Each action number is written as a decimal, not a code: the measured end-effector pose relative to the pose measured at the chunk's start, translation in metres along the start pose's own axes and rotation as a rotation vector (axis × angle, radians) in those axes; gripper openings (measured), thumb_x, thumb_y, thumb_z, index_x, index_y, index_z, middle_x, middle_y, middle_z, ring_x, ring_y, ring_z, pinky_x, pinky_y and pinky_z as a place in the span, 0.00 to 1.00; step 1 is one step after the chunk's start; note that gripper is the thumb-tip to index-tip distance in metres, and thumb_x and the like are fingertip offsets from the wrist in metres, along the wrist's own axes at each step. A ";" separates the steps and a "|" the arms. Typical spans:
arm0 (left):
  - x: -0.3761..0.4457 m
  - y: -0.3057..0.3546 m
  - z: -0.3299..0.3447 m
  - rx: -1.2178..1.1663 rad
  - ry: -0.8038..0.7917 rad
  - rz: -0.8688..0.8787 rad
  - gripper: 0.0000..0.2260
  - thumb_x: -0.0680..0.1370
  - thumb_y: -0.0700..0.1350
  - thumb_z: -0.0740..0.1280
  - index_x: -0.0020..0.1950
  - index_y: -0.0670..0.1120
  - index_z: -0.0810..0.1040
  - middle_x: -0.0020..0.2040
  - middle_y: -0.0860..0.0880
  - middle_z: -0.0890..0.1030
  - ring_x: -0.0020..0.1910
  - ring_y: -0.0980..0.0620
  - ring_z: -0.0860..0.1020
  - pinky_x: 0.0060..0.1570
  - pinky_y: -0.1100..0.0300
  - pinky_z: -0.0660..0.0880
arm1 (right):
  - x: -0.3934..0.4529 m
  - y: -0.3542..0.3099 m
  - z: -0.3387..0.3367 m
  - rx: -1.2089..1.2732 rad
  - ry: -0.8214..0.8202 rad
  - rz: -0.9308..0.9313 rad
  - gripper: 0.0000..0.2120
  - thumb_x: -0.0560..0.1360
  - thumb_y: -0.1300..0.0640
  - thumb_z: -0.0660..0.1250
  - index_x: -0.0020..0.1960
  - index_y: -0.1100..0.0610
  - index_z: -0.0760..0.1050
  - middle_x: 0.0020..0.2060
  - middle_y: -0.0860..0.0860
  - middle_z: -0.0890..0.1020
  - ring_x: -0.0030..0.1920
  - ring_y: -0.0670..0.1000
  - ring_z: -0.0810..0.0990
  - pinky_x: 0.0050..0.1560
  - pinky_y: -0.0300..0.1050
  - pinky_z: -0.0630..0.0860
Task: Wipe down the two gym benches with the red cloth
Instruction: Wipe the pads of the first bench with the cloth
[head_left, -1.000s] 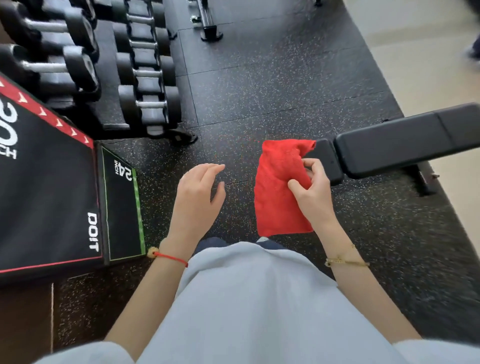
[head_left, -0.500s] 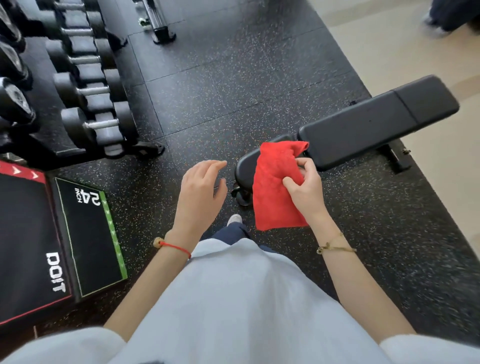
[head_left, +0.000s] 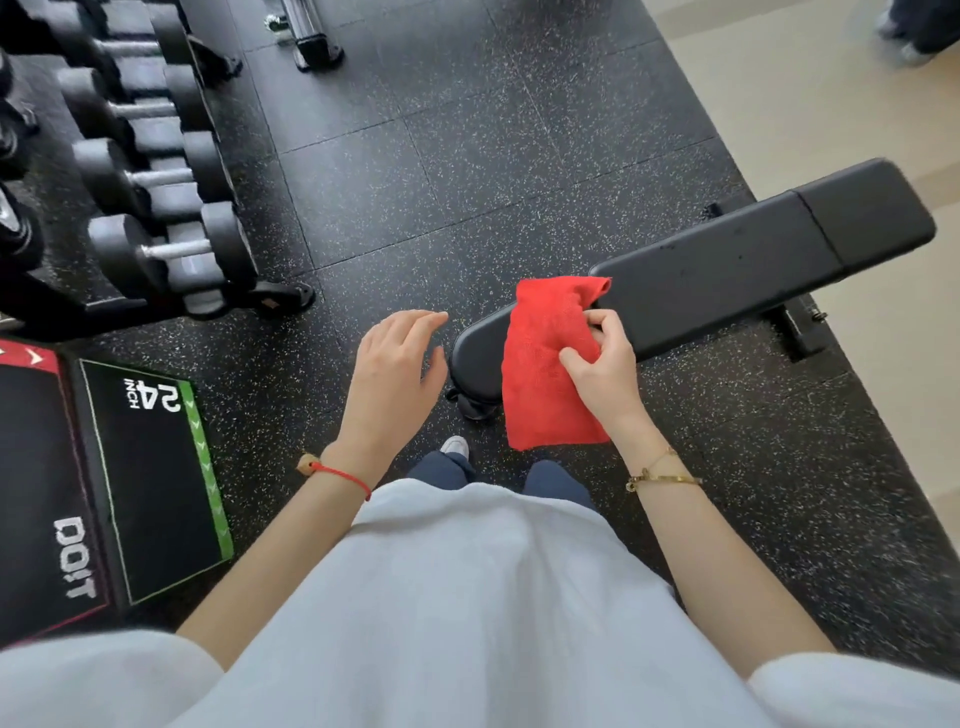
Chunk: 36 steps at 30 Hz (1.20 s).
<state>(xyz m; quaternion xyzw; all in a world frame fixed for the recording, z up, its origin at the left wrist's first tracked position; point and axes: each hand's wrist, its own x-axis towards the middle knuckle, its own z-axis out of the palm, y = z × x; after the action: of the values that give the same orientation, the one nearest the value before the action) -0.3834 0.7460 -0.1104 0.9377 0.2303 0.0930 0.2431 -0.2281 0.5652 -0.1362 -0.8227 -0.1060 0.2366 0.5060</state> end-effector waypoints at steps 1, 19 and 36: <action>0.003 0.004 0.007 0.000 0.007 -0.011 0.15 0.79 0.39 0.64 0.65 0.42 0.76 0.62 0.45 0.79 0.63 0.44 0.76 0.66 0.46 0.70 | 0.007 0.002 -0.004 -0.012 -0.007 -0.007 0.14 0.71 0.66 0.67 0.54 0.56 0.70 0.41 0.48 0.82 0.40 0.45 0.79 0.47 0.45 0.75; 0.030 0.000 0.217 0.036 0.104 -0.200 0.16 0.78 0.38 0.64 0.65 0.40 0.76 0.61 0.45 0.79 0.63 0.43 0.76 0.66 0.46 0.70 | 0.130 0.148 -0.028 -0.116 -0.165 -0.101 0.15 0.69 0.66 0.67 0.52 0.53 0.70 0.39 0.44 0.80 0.37 0.38 0.77 0.42 0.36 0.71; 0.055 -0.143 0.454 0.180 0.273 -0.112 0.17 0.78 0.42 0.64 0.67 0.43 0.75 0.66 0.46 0.76 0.69 0.44 0.71 0.71 0.48 0.65 | 0.258 0.362 0.069 -0.308 -0.106 -0.640 0.26 0.67 0.66 0.69 0.63 0.61 0.65 0.58 0.48 0.73 0.60 0.49 0.75 0.63 0.45 0.71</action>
<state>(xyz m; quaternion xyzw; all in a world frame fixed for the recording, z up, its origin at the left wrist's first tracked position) -0.2605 0.6956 -0.5705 0.9200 0.3206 0.1845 0.1292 -0.0624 0.5577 -0.5547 -0.8010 -0.4189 0.0899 0.4182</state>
